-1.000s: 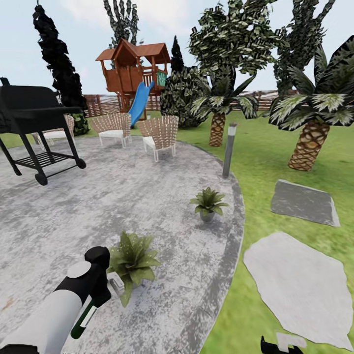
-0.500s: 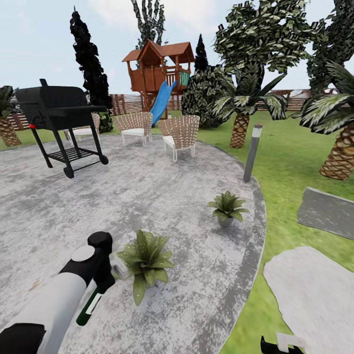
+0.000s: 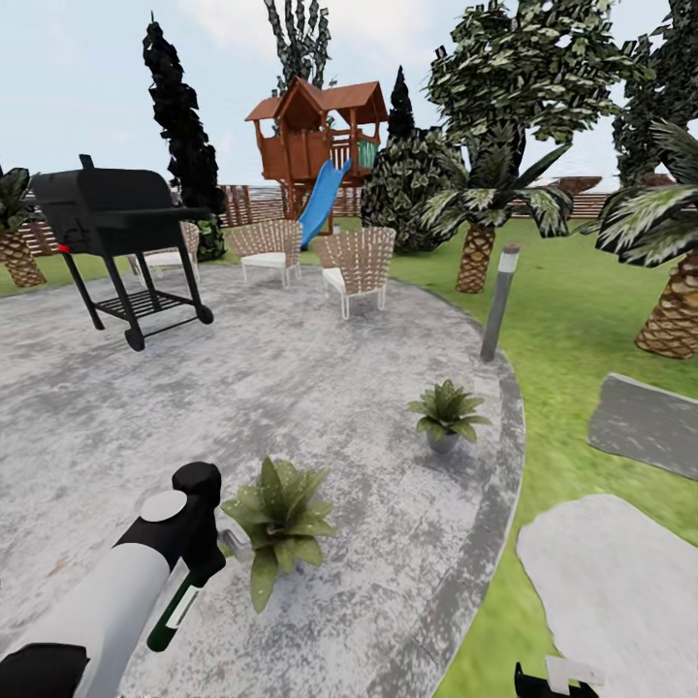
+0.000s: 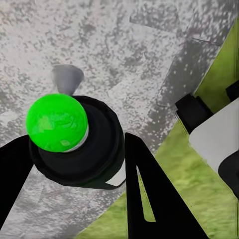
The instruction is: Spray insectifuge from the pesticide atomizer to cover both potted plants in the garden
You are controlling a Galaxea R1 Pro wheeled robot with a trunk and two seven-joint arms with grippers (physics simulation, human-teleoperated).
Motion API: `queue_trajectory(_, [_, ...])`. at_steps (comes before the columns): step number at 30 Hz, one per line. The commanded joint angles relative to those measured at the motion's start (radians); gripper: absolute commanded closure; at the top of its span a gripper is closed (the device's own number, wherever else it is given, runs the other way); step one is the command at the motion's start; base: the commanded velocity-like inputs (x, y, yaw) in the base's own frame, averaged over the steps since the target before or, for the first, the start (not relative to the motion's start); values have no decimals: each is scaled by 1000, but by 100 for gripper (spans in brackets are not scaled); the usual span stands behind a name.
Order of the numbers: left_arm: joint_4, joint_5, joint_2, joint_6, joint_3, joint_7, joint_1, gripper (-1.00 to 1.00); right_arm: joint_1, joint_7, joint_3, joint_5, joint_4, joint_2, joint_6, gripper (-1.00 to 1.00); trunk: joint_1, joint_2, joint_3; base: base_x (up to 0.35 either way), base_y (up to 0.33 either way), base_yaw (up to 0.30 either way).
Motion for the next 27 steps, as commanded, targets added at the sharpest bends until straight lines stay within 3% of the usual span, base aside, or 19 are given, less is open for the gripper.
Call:
queue_trajectory(1, [-1,-7,1,11,-4,-10,-1,100,0,-2,9,-10,0,0,-2,-100,0,0,-1,13,-267,200])
queue_trajectory(17, [-6,-11,6,11,-9,-10,-1,100,0,-2,9,-10,0,1,-2,-100,0,0,-1,-112,-269,271])
queue_trajectory(27, [-5,2,-16,61,4,134,0,100,0,-2,9,-10,1,1,-1,-100,0,0,-1,100,-185,90])
